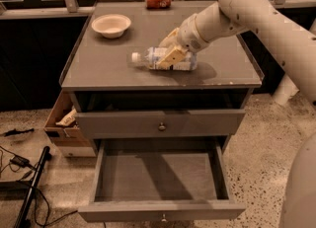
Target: Pick blue plastic bottle from middle drawer and place on counter
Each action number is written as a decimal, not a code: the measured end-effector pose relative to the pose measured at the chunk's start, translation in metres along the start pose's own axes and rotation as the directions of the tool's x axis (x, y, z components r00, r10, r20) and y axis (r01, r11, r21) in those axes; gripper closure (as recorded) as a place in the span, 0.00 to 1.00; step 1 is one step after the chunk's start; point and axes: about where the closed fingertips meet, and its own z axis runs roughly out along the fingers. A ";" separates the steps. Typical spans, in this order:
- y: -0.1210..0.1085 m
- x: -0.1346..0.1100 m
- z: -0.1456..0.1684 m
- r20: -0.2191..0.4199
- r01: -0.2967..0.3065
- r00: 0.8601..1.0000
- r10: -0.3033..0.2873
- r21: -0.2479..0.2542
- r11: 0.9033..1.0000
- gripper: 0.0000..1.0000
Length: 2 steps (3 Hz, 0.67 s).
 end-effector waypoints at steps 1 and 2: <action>-0.002 0.008 0.008 -0.008 -0.019 1.000 0.019 -0.009 1.000 0.98; -0.002 0.008 0.008 -0.008 -0.019 1.000 0.019 -0.009 1.000 0.76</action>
Offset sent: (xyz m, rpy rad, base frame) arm 0.0045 -0.0004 -0.0097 -0.0013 0.0187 -0.0077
